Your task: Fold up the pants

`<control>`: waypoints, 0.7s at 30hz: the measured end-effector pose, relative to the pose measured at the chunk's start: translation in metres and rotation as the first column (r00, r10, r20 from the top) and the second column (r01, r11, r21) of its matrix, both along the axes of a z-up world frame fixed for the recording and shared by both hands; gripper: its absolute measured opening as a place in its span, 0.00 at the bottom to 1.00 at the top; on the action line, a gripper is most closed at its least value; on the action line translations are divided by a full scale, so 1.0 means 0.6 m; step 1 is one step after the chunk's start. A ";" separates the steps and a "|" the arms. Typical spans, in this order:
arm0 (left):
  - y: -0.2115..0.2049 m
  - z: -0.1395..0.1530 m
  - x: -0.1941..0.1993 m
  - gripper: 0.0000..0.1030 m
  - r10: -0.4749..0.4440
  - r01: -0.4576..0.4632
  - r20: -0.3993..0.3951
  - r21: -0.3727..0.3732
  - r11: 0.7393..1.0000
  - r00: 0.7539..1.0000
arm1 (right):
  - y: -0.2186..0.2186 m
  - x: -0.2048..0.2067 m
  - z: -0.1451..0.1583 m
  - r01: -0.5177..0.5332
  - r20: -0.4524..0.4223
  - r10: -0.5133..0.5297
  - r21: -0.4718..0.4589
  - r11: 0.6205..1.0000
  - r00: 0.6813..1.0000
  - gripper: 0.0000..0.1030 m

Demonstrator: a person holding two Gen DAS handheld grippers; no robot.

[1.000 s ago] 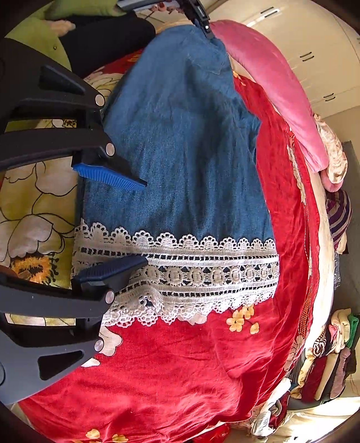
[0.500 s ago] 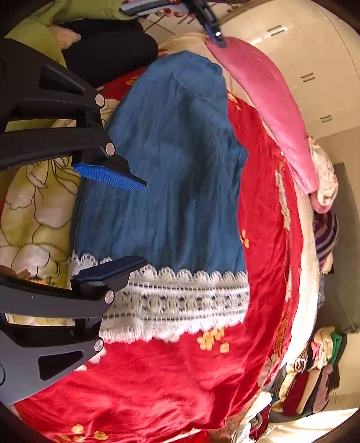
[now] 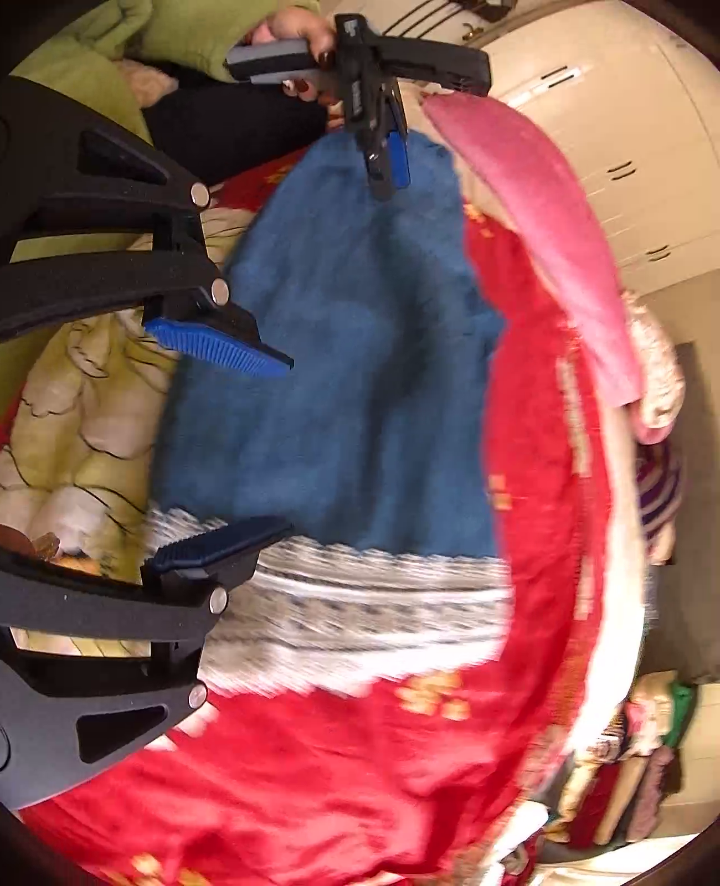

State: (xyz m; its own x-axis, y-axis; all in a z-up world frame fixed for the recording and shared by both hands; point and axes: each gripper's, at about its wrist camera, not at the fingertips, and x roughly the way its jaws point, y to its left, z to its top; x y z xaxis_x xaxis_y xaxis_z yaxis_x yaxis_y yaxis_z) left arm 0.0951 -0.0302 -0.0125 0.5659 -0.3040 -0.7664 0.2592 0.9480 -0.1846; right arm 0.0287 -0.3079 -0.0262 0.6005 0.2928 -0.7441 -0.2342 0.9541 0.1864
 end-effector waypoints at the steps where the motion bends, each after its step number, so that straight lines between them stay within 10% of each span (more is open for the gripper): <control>1: -0.006 0.011 0.011 0.75 -0.006 0.006 0.018 0.007 1.000 1.000 | -0.002 0.005 0.007 0.000 0.013 0.000 -0.002 1.000 1.000 0.47; 15: -0.103 -0.041 0.224 0.72 -0.133 0.135 -0.083 0.018 0.991 0.988 | -0.040 0.130 -0.041 0.022 -0.089 -0.028 -0.069 0.997 0.996 0.48; 17: -0.103 -0.054 0.234 0.16 -0.155 0.152 -0.105 -0.044 0.987 0.982 | -0.044 0.126 -0.052 0.012 -0.092 -0.017 -0.063 0.998 0.996 0.48; 21: -0.085 -0.033 0.237 0.08 -0.130 0.125 -0.033 -0.122 0.985 0.991 | -0.047 0.118 -0.055 0.004 -0.080 -0.009 -0.064 0.998 0.997 0.48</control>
